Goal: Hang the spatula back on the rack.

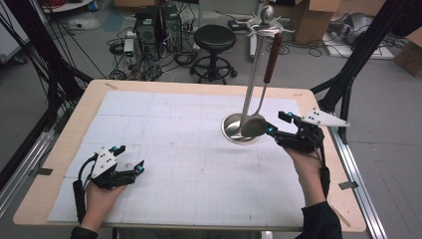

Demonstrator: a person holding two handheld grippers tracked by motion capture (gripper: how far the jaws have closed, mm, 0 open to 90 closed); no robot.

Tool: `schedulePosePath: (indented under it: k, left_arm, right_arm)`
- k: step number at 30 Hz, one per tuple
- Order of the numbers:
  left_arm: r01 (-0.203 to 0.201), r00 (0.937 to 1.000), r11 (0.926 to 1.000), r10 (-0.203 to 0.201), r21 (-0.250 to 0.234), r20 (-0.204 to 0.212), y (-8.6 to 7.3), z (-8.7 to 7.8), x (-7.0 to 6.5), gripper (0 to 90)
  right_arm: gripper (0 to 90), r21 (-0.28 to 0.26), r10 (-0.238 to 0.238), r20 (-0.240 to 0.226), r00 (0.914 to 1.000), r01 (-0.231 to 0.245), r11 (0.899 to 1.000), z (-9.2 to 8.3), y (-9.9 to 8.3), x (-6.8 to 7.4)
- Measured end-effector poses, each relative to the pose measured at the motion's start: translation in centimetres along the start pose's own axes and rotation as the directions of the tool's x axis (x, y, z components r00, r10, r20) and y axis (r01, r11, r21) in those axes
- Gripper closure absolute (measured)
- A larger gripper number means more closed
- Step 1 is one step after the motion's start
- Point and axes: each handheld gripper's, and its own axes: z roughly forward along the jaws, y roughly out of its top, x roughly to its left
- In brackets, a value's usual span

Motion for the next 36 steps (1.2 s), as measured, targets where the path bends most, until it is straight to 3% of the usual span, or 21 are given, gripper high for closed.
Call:
schedulePosePath:
  k: [1,3,4,6,7,9,11,15,19,26,28,30,36]
  left_arm:
    - [-0.001,1.0000,1.0000,0.001,0.001,0.000,0.0,0.0,0.0,17.9]
    - [-0.001,1.0000,1.0000,0.001,0.002,0.001,0.0,0.0,0.0,17.8]
    - [0.002,1.0000,1.0000,-0.002,0.001,0.002,0.0,0.0,0.1,17.8]
    - [0.003,1.0000,1.0000,-0.003,0.001,0.004,0.0,0.0,0.1,17.8]
    - [0.007,1.0000,1.0000,-0.007,-0.002,0.001,0.0,0.0,0.1,17.8]
    - [0.008,1.0000,1.0000,-0.008,-0.002,0.003,0.0,0.0,0.1,17.8]
    - [0.006,1.0000,1.0000,-0.006,-0.003,0.002,0.0,0.0,0.1,17.7]
    - [0.004,1.0000,1.0000,-0.004,0.000,0.004,0.0,0.0,0.1,17.7]
    - [0.030,0.9995,0.9995,-0.030,-0.002,-0.003,0.0,0.0,0.3,17.8]
    - [0.039,0.9992,0.9992,-0.039,0.003,-0.013,0.0,0.0,0.4,18.0]
    - [0.044,0.9990,0.9991,-0.043,0.001,-0.011,0.0,0.0,0.4,17.9]
    - [0.044,0.9990,0.9990,-0.043,0.002,-0.014,0.0,0.0,0.4,17.8]
    - [0.043,0.9990,0.9991,-0.043,0.002,-0.015,0.0,0.0,0.4,17.7]
  right_arm:
    - [29.3,-0.011,0.011,-0.005,0.9999,-0.011,1.000,-0.5,-1.2,0.2]
    - [28.2,-0.016,0.009,-0.006,0.9999,-0.009,1.000,-0.7,-1.6,0.3]
    - [26.1,-0.020,0.010,-0.003,0.9999,-0.010,1.000,-1.2,-2.9,0.5]
    - [25.8,-0.022,0.009,-0.004,1.0000,-0.009,1.000,-1.3,-3.4,0.6]
    - [24.5,-0.014,0.015,-0.003,0.9999,-0.015,1.000,-1.5,-4.6,0.8]
    - [24.1,-0.006,0.014,-0.001,0.9999,-0.014,1.000,-1.5,-5.2,0.8]
    - [22.8,0.019,0.028,0.023,0.9994,-0.028,0.999,-1.6,-7.2,0.9]
    - [21.0,0.035,0.037,0.058,0.9976,-0.039,0.999,-1.8,-8.9,0.9]
    - [21.3,0.062,0.049,0.082,0.9954,-0.054,0.997,-2.0,-10.6,0.5]
    - [21.1,0.081,0.076,0.099,0.9922,-0.084,0.993,-1.8,-11.9,0.0]
    - [20.8,0.109,0.060,0.108,0.9924,-0.072,0.991,-1.5,-12.4,-0.2]
    - [20.5,0.123,0.076,0.101,0.9919,-0.089,0.988,-1.4,-12.8,-0.4]
    - [19.0,0.110,0.100,0.108,0.9890,-0.112,0.988,-1.5,-13.0,-0.7]
